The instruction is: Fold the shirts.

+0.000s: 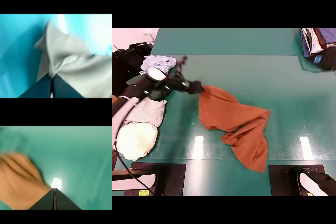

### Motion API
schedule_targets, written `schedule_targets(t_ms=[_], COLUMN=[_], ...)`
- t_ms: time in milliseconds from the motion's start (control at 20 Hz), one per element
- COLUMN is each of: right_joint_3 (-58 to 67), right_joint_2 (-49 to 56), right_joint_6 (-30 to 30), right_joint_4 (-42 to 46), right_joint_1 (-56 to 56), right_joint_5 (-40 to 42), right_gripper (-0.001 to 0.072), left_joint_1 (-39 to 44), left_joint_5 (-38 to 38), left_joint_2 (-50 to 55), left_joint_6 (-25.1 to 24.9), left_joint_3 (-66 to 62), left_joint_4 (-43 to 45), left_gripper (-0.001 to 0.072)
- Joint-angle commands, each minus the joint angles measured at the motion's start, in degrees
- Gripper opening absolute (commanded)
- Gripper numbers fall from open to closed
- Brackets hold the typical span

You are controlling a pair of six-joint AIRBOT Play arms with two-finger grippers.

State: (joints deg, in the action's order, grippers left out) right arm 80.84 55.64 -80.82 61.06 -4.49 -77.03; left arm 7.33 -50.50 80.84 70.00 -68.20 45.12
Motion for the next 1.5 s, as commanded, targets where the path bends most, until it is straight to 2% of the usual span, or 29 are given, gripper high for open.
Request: schedule_targets(t_ms=[0,50,100,150,350,550,700,750,850,900,1050,1200,1450], right_joint_3=[-12.7,-17.73,-23.41,-28.52,-43.06,-44.13,-40.11,-38.66,-35.65,-34.14,-27.1,-16.65,2.91], right_joint_2=[-1.4,-1.75,-1.77,-1.14,5.38,14.82,21.62,23.52,26.47,27.02,23.85,15.19,0.33], right_joint_6=[-2.36,-2.34,-2.34,-2.27,1.4,3.45,3.48,3.48,3.56,3.56,0.59,-3.48,-3.67], right_joint_4=[5.49,5.31,3.93,1.51,-8.28,-13.6,-13.35,-13.29,-12.39,-11.02,-2.19,8.22,11.15], right_joint_1=[-0.04,-0.04,-0.04,-0.09,-3.04,-12.17,-18.97,-20.44,-22.34,-22.73,-20.57,-14.27,-3.41], right_joint_5=[-3.61,-3.65,-3.54,-3.13,5.29,12.55,14.14,14.16,14.8,15.02,14.1,12.7,12.5], right_gripper=[0.0028,0.0211,0.051,0.0541,0.044,0.044,0.0439,0.0398,0.0111,0.0025,0.0015,0.0014,0.0014], left_joint_1=[-4.94,-5.38,-5.35,-5.35,-5.35,-5.35,-5.35,-5.35,-5.35,-5.35,-5.38,-5.38,-5.35], left_joint_5=[-1.7,-2.25,-2.47,-3.23,-3.69,-4.15,-4.5,-4.9,-5.7,-5.66,-3.89,-3.74,-4.22], left_joint_2=[-4.85,-5.31,-5.38,-5.29,-5.27,-5.27,-5.27,-5.27,-5.27,-5.44,-8.15,-13.9,-25.14], left_joint_6=[0.09,0.09,0.09,0.09,0.09,0.09,0.09,0.09,0.09,0.07,0.04,0.02,0.02], left_joint_3=[-5.75,-6.23,-6.32,-6.29,-6.25,-6.25,-6.25,-6.25,-6.25,-6.29,-8.83,-17.07,-33.24], left_joint_4=[6.38,7.02,8.63,9.01,8.98,8.94,8.94,8.96,8.96,8.96,10.64,14.58,15.37], left_gripper=[0.0021,0.0021,0.0022,0.0021,0.0022,0.0022,0.0022,0.0022,0.0022,0.0021,0.0021,0.0021,0.0022])
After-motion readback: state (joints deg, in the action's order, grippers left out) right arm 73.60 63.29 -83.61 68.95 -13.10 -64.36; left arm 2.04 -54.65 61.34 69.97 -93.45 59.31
